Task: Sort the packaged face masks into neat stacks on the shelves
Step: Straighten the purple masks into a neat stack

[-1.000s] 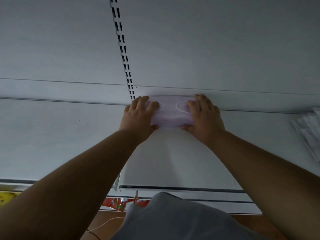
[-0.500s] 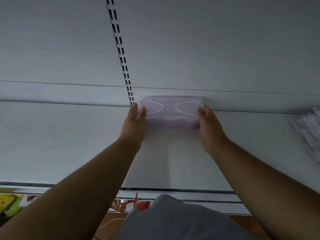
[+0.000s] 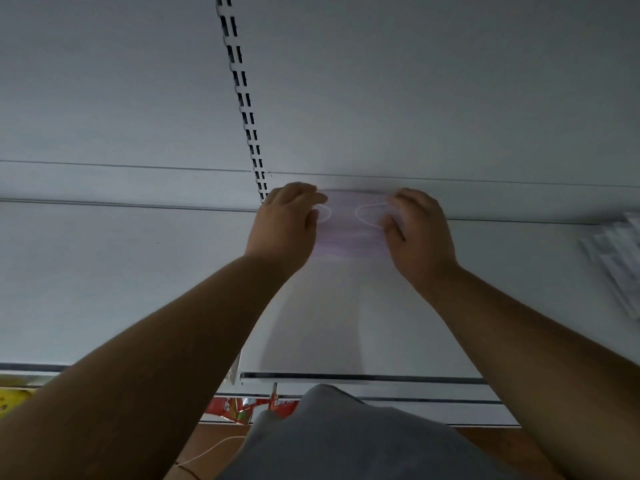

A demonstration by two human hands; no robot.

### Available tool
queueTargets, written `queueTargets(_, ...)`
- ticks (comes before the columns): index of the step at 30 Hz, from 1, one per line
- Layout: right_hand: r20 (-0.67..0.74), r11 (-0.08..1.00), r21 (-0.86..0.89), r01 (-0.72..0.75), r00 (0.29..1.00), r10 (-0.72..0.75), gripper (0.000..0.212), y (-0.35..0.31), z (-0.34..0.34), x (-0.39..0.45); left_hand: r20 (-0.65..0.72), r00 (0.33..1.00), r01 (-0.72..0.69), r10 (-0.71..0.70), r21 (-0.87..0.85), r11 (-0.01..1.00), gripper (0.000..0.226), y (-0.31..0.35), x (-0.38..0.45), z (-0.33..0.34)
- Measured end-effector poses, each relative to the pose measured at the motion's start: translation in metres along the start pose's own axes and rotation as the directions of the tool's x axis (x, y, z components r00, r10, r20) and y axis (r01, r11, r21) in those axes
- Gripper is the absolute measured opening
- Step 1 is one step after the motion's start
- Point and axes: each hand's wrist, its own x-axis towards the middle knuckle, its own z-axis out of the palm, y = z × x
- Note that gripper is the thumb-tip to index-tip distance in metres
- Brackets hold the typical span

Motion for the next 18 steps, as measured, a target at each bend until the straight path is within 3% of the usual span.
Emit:
queueTargets(4,0.183,0.983,-0.063,0.173,0.97,-0.159,0.022,-0.007,0.005,0.031,0.189,0.98,-0.087,0.059,0.147,0.985,0.027,0.0,0.026,0.006)
queueTargets(6,0.251,0.971,-0.086,0.221,0.948,-0.194,0.026,-0.009,0.012,0.033,0.287,0.958,-0.096,0.031,0.217,0.971,0.027,-0.004,0.029,0.011)
queueTargets(9,0.272,0.975,-0.082,0.207,0.946,-0.178,0.029,-0.008,0.017,0.024,0.303,0.953,-0.099,0.028,0.224,0.969,0.026,-0.008,0.026,0.016)
queueTargets(14,0.233,0.963,-0.132,0.234,0.952,-0.199,0.011,-0.014,0.018,0.022,0.302,0.95,-0.179,0.084,0.303,0.936,0.025,-0.003,0.025,0.017)
queueTargets(18,0.334,0.952,-0.149,0.268,0.919,-0.207,0.048,-0.018,0.019,0.012,0.296,0.947,-0.223,0.124,0.331,0.917,0.034,-0.003,0.019,0.02)
